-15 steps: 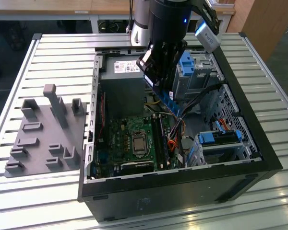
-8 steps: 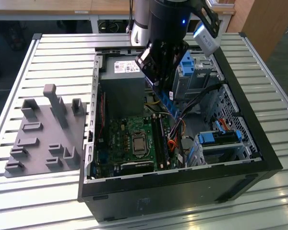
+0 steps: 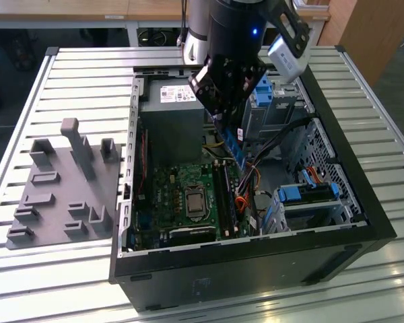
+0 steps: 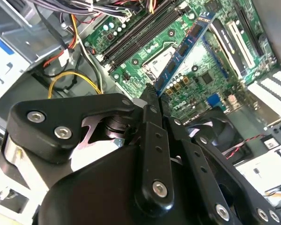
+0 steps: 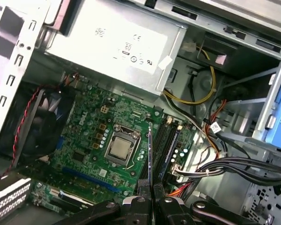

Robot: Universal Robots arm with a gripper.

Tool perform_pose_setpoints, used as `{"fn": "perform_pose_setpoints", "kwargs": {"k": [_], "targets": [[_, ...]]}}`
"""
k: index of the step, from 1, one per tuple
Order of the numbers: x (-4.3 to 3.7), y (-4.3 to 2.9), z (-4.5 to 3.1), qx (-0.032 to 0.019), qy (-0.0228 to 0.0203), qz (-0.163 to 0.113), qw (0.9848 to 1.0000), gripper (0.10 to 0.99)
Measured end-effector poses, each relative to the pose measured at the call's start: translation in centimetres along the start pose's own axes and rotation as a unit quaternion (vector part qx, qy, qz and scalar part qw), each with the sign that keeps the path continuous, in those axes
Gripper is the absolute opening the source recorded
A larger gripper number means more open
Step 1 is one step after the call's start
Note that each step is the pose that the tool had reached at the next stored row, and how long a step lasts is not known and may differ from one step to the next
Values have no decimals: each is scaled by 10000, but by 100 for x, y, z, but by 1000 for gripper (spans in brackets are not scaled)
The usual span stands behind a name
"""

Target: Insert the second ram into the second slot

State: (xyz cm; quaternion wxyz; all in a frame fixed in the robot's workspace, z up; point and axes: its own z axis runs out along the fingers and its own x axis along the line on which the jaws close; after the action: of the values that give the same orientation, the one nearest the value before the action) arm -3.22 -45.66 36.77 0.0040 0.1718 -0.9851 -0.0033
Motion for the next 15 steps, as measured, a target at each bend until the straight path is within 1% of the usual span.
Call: {"fn": "perform_pose_setpoints", "kwargs": {"k": [4,8,11,13,15], "targets": [[0,1,2,-2,-2,289,9996,137],[0,1,2,-4,-4,591,9983,137],[0,1,4,-5,-6,829,9966,137],[-1,1,5,-7,-8,999,9950,137],[-1,1,7,-8,-10,1179,9930,137]]}}
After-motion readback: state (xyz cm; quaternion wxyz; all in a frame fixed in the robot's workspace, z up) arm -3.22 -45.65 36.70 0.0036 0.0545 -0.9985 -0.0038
